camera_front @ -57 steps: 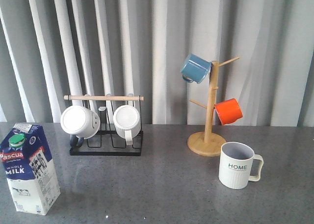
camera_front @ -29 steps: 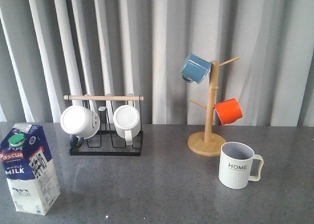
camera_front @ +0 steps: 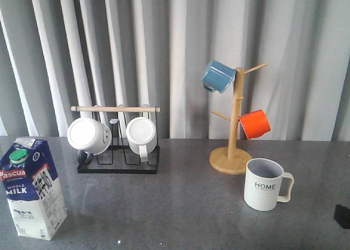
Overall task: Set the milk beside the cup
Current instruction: 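Reach the right gripper to the white HOME mug and grasp its handle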
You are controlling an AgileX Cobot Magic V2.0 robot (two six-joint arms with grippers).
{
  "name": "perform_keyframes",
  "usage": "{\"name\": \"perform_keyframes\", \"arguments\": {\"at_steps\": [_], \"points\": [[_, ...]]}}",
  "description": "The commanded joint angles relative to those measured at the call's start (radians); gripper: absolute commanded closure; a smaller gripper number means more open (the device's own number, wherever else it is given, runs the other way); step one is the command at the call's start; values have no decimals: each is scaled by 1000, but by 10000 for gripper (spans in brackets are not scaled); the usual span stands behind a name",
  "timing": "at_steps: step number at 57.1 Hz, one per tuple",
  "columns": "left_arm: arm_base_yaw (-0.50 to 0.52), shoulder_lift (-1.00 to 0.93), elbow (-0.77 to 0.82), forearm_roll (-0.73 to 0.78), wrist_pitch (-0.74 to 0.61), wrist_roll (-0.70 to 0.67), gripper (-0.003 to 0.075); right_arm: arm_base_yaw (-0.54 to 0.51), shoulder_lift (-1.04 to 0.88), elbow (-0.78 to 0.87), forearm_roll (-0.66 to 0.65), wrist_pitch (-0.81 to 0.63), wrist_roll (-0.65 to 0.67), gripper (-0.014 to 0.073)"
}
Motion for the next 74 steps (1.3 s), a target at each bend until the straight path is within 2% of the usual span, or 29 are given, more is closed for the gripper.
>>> {"name": "perform_keyframes", "arguments": {"at_steps": [1, 6, 9, 18, 25, 32, 55, 62, 68, 74], "points": [[-6, 62, -57, -12, -65, 1, 692, -3, 57, -37, 0, -139, -13, 550], [-6, 108, -108, -8, -15, 4, 630, -3, 104, -56, 0, -128, -17, 449], [-6, 137, -141, 1, 31, 17, 566, -3, 127, -79, 1, -96, -20, 356], [-6, 202, -230, 8, 152, 34, 295, -3, 191, -125, 0, -80, -20, 48], [-6, 210, -230, 8, 126, 33, 150, -3, 216, -127, 0, -152, -20, -66], [-6, 210, -230, 8, 128, 33, 104, -3, 216, -127, 0, -234, -20, -71], [-6, 210, -230, 8, 134, 33, 169, 0, 251, -127, 0, -270, -24, 34], [-6, 210, -230, 8, 134, 33, 182, -3, 314, -127, 2, -279, -113, 41], [-6, 210, -230, 8, 134, 33, 185, -3, 410, -127, 55, -305, -195, 41], [-6, 210, -230, 8, 134, 33, 185, -3, 528, -127, 48, -420, -255, 41]]}}
